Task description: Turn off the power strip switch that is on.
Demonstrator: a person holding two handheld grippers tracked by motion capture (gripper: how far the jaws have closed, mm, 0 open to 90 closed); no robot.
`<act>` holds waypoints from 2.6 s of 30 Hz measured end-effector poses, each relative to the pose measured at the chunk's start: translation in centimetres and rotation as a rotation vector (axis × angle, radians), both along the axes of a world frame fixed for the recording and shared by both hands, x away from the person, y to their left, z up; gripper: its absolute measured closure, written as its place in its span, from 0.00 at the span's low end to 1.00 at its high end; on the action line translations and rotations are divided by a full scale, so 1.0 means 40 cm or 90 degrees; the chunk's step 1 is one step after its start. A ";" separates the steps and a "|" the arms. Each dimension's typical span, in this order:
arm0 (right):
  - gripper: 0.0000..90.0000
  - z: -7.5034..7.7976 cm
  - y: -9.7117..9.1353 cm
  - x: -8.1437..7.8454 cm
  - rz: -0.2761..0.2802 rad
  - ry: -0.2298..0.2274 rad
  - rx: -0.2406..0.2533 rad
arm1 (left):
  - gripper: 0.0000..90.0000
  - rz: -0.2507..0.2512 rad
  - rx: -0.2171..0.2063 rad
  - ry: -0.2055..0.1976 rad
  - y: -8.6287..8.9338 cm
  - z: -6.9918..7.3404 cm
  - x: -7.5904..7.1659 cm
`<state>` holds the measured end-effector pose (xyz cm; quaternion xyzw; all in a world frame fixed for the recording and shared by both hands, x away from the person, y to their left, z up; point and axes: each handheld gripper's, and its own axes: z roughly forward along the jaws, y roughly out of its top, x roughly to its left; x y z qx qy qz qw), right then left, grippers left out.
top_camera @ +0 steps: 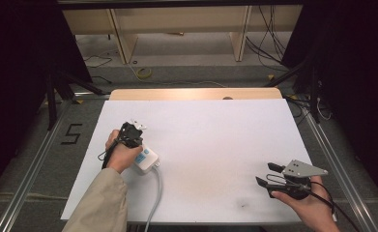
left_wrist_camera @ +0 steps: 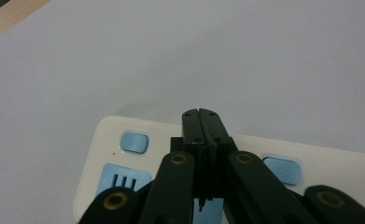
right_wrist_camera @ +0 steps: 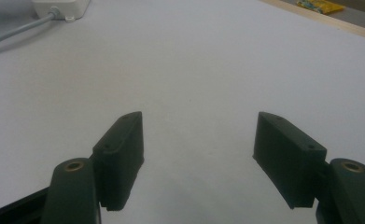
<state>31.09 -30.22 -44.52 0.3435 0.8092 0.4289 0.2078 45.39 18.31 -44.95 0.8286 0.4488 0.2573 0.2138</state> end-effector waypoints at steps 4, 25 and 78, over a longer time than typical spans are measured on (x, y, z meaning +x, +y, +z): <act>0.38 0.000 0.001 0.000 0.000 0.000 -0.001 | 1.00 0.001 -0.004 -0.003 0.007 0.006 -0.004; 0.38 -0.002 0.001 0.001 -0.001 0.002 0.002 | 1.00 -0.006 -0.020 -0.026 0.023 0.036 -0.019; 0.37 -0.002 -0.005 0.005 -0.007 0.004 0.003 | 1.00 -0.078 -0.149 -0.119 -0.013 0.095 -0.136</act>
